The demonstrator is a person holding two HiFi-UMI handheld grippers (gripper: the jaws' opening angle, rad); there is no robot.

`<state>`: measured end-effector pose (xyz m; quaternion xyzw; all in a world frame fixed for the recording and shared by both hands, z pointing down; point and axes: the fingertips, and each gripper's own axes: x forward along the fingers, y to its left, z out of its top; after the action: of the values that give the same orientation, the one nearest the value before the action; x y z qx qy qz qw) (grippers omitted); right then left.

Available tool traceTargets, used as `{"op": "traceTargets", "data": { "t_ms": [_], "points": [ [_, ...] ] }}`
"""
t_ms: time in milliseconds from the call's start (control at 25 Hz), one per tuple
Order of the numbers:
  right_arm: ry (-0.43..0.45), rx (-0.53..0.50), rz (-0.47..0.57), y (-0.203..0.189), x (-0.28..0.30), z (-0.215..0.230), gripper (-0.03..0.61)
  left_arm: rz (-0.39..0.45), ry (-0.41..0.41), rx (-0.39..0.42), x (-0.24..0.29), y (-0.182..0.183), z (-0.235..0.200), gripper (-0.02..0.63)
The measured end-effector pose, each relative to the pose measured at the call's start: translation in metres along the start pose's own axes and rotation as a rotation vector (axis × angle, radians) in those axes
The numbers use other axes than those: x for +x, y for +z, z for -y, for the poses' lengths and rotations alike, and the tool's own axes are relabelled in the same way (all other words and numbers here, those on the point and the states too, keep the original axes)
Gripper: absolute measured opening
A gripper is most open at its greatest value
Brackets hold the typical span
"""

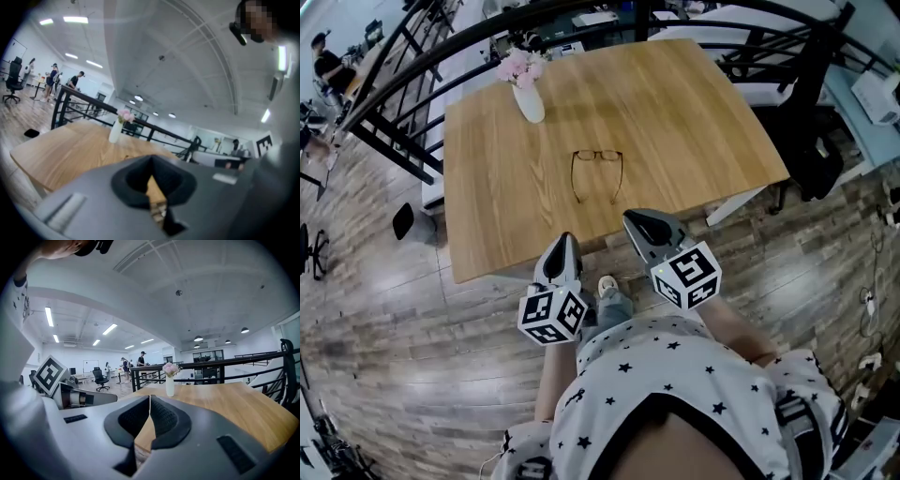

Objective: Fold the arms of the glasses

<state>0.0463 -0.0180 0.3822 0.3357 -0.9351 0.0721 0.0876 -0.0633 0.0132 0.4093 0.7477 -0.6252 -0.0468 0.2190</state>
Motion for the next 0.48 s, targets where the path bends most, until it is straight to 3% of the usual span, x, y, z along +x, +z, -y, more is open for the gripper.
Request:
{"op": "traceTargets", "data": {
  "t_ms": [480],
  "points": [
    [-0.053, 0.013, -0.066, 0.002, 0.088, 0.039, 0.018, -0.034, -0.031, 0.035, 0.066, 0.031, -0.055, 0.006]
  ]
}}
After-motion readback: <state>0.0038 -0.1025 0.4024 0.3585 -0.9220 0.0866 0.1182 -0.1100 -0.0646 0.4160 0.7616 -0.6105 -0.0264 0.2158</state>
